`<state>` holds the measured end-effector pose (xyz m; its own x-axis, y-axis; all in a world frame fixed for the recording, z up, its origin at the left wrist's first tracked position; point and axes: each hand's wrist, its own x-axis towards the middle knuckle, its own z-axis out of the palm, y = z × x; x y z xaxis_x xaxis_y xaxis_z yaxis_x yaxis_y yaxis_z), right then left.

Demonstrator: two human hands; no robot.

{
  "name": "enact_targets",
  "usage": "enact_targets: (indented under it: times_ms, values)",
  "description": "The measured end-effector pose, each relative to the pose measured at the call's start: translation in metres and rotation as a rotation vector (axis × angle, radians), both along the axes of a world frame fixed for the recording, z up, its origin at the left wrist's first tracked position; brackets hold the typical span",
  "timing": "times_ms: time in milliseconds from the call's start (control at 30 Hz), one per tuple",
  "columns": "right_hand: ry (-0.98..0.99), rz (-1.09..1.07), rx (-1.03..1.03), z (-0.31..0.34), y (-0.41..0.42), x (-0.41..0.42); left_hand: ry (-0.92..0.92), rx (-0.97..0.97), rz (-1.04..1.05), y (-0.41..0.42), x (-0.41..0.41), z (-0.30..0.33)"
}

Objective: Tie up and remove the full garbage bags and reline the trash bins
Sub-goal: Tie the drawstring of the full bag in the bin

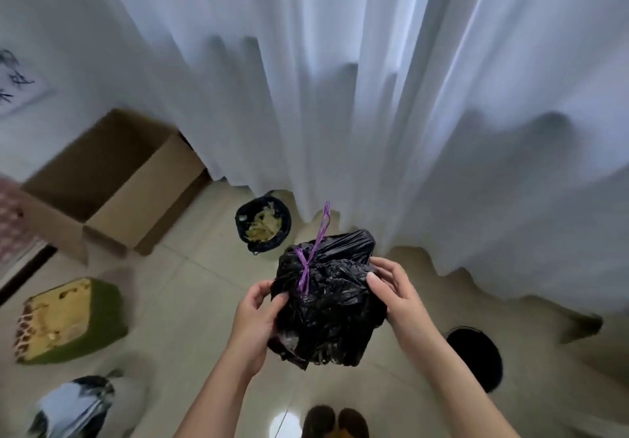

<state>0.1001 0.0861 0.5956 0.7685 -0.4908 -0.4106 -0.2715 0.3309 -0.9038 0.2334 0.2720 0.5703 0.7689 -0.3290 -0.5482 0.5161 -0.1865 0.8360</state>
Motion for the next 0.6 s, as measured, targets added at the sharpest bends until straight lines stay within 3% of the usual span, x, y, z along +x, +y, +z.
enact_targets:
  times_ms: [200,600]
  values:
    - [-0.004,0.283,-0.228,0.036,0.043,0.057,-0.047,-0.025,0.217,0.064,0.026,0.046]
    - [-0.01,0.388,-0.279,0.036,0.16,0.233,-0.004,-0.096,0.404,0.203,0.149,0.043]
